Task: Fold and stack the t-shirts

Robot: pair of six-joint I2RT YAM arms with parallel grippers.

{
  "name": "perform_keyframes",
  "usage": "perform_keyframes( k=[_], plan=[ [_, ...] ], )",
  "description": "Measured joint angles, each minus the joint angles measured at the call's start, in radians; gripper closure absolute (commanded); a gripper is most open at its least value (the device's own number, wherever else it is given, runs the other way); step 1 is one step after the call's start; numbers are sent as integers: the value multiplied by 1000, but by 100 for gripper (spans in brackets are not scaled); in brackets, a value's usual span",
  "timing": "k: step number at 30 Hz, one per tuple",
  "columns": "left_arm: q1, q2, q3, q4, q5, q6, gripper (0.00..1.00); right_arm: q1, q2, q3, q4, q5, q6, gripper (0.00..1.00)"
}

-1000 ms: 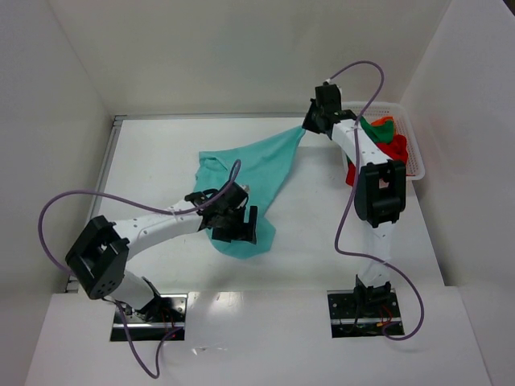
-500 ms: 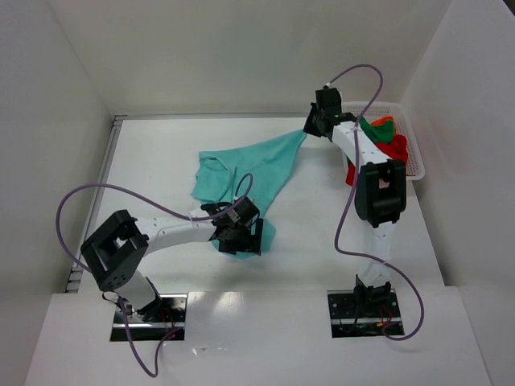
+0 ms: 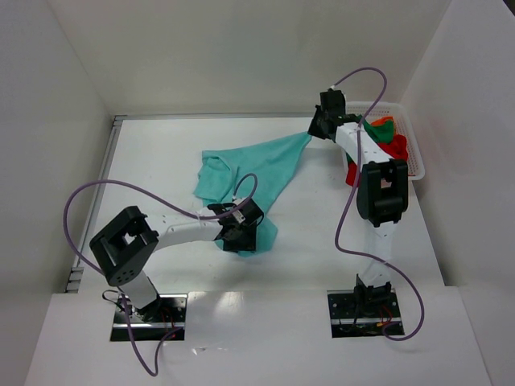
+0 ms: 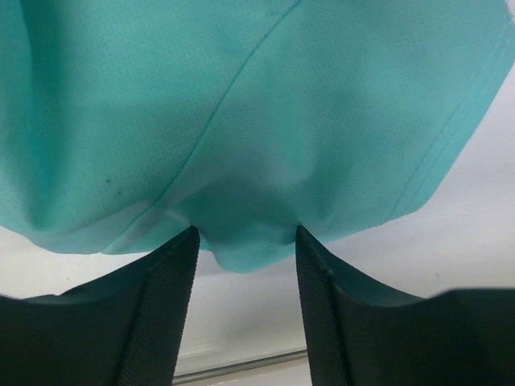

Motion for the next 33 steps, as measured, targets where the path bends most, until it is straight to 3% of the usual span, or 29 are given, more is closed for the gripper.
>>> perform_keyframes(
  k=[1,5,6,14,24,33],
  plan=[
    [0,1,0,0,-6,-1,46,0,0,0,0,0,-1,100],
    [0,6,0,-5,-35,-5,83,0,0,0,0,1,-2,100],
    [0,7,-1,-6,-43,-5,100,0,0,0,0,1,-2,100],
    [-1,-21,-1,-47,-103,-27,100,0,-9,-27,5,4,-2,100],
    [86,-367,70,-164,-202,2,100,-23,-63,-48,4,7,-2,100],
    [187,-499,124,-196,-211,85,100,-29,-202,-59,6,13,-2,100]
  ],
)
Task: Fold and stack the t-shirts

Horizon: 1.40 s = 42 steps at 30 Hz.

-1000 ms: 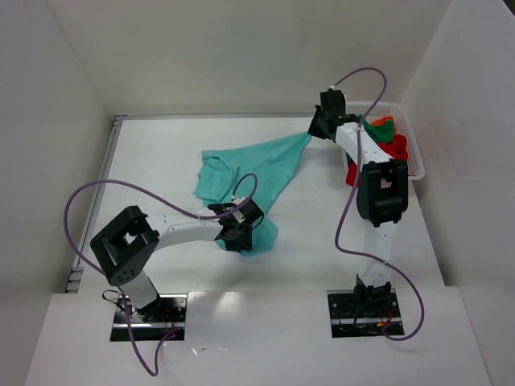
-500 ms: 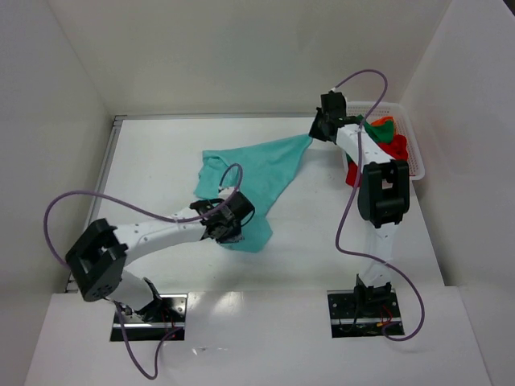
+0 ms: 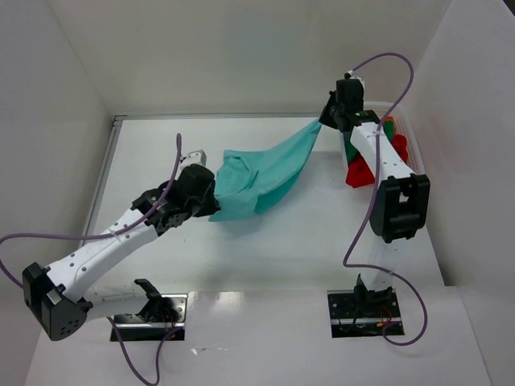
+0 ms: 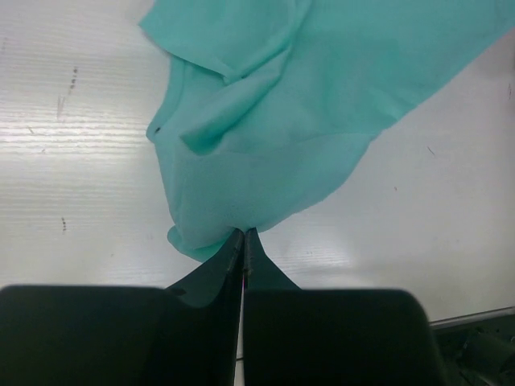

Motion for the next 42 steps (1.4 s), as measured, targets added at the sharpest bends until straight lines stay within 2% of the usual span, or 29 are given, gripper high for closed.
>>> perform_keyframes(
  k=[5,9,13,19,26,31,32,35,36,40,42],
  plan=[
    [51,-42,-18,0,38,28,100,0,-96,-85,14,-3,0,100],
    [60,-56,-124,41,135,21,100,0,-114,-144,26,-6,0,100],
    [47,8,-214,56,240,17,100,0,-114,-204,33,-18,0,100],
    [17,124,-222,93,352,23,99,0,-112,-235,40,-23,0,100],
    [-9,244,-226,151,455,46,85,0,-107,-235,49,-25,0,100],
    [-31,277,-248,161,484,50,65,0,-100,-235,50,-25,0,100],
    [-32,277,-252,162,488,49,58,0,-99,-235,51,-25,0,100],
    [-32,277,-263,166,493,42,46,0,-97,-235,51,-25,0,100],
    [-32,277,-269,168,495,40,36,0,-97,-235,51,-25,0,100],
    [-32,266,-291,167,488,16,28,0,-97,-235,51,-25,0,100],
    [-32,249,-302,168,474,-3,27,0,-97,-235,51,-25,0,100]
  ],
)
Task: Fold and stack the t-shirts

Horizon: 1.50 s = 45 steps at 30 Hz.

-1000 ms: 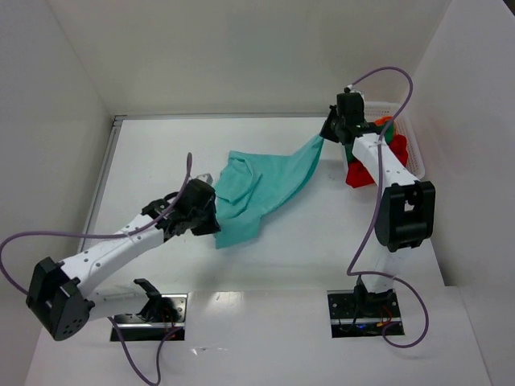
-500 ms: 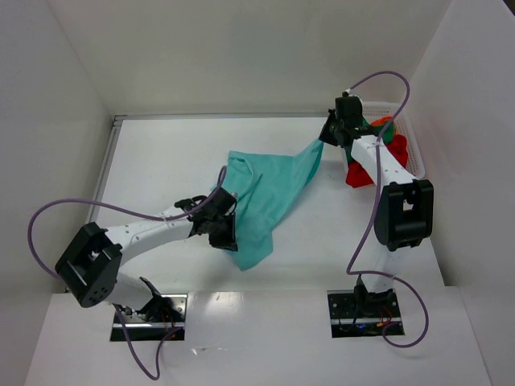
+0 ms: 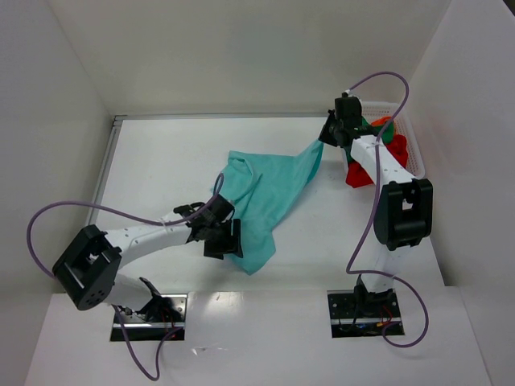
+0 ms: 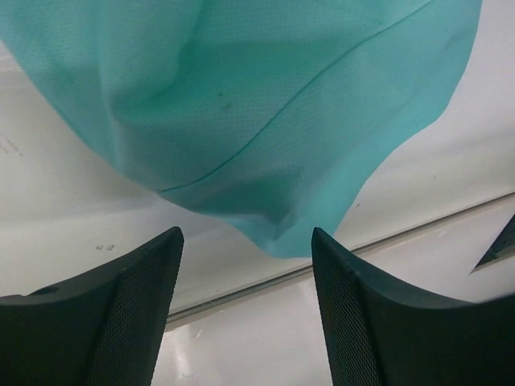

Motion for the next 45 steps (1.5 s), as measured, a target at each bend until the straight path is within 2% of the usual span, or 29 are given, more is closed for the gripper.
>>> perform_keyframes(
  k=[10,18,25,35,43,45],
  plan=[
    [6,-45,-46,6,-84,-81,24,0,0,0,0,0,0,100],
    [47,-150,-129,17,-115,-137,26,0,0,-1,0,0,0,100],
    [54,-107,-129,64,-145,-134,28,0,0,-7,1,-2,0,100],
    [105,-61,-126,105,-191,-132,44,0,0,-7,3,-1,0,100],
    [130,-45,-134,146,-187,-124,45,0,4,-7,3,-1,0,100],
    [131,-37,-131,162,-179,-119,53,0,4,-7,3,0,0,100]
  ],
)
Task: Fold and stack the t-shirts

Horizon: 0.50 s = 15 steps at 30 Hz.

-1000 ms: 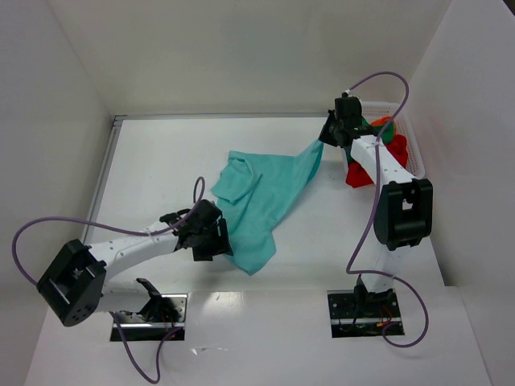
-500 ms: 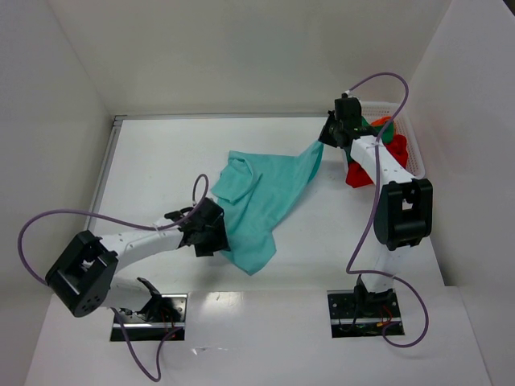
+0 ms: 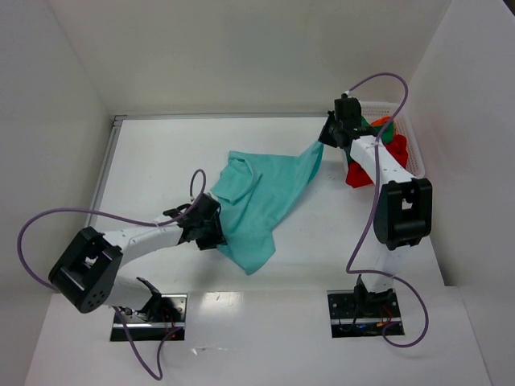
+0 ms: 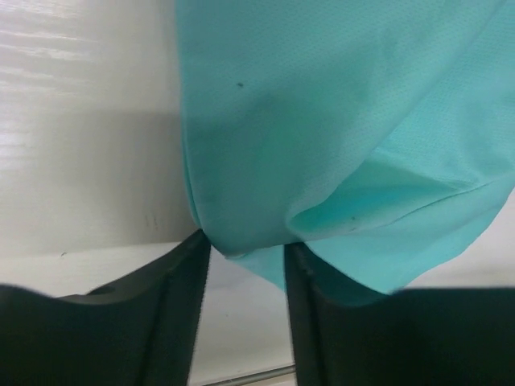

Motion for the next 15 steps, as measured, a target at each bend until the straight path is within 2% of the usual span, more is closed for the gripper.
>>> perform_keyframes(
  k=[2,3,7,15],
  plan=[
    [0,9,1,12,4,12,66,0,0,0,0,0,0,100],
    [0,13,1,14,5,16,80,0,0,0,0,0,0,100],
    [0,22,1,11,10,17,100,0,0,0,0,0,0,100],
    [0,-48,5,-37,-12,23,100,0,2,0,0,4,0,100]
  ],
)
